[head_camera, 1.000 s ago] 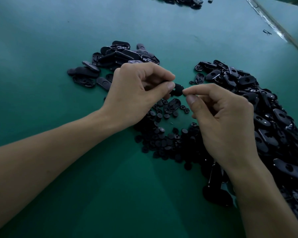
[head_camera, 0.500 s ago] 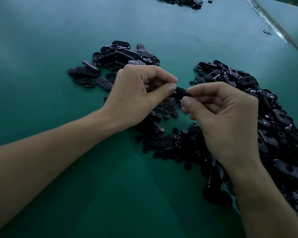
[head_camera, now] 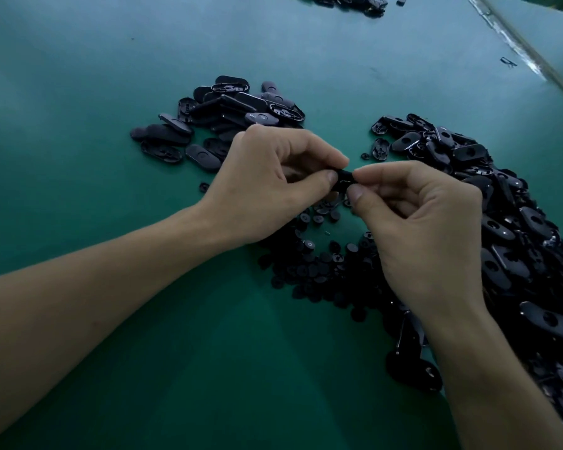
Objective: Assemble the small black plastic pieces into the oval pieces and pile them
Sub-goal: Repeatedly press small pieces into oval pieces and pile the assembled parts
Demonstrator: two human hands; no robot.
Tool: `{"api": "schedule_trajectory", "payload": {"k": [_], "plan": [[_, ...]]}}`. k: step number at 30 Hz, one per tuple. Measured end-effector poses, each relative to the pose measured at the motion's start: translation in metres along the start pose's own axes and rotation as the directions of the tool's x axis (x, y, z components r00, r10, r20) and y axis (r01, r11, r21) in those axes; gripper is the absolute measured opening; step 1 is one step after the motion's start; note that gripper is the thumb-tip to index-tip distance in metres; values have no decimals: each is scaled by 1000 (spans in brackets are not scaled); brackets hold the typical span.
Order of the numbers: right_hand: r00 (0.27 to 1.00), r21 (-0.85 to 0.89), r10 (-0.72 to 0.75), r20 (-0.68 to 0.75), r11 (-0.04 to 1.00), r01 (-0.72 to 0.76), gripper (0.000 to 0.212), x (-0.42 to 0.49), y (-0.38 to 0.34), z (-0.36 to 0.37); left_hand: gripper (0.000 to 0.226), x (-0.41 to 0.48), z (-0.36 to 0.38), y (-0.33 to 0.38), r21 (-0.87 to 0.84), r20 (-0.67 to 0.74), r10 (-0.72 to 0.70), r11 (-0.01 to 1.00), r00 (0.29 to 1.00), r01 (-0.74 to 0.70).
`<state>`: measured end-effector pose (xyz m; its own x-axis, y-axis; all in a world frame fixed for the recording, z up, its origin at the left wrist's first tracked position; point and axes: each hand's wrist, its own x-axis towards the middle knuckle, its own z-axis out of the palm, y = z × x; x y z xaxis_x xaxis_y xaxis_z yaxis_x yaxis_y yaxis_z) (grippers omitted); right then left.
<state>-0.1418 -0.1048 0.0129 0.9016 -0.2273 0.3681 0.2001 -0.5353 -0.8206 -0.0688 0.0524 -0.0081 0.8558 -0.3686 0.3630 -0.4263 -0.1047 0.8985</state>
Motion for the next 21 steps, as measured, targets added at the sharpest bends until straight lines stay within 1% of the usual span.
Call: {"api": "schedule_trajectory", "payload": {"k": [11,16,21], "plan": [[999,-73,38,-20,997,-39,21,-1,0,1,17,-1,2,2,-1,44,18,1000,999,-18],[1000,-140,21,8,990,-20,26,-2,-2,1,17,-1,2,1,24,67,18,1000,998,-20],[999,-155,42,25,987,-38,28,-1,0,-1,18,-1,3,1,42,77,29,999,997,-33]]}}
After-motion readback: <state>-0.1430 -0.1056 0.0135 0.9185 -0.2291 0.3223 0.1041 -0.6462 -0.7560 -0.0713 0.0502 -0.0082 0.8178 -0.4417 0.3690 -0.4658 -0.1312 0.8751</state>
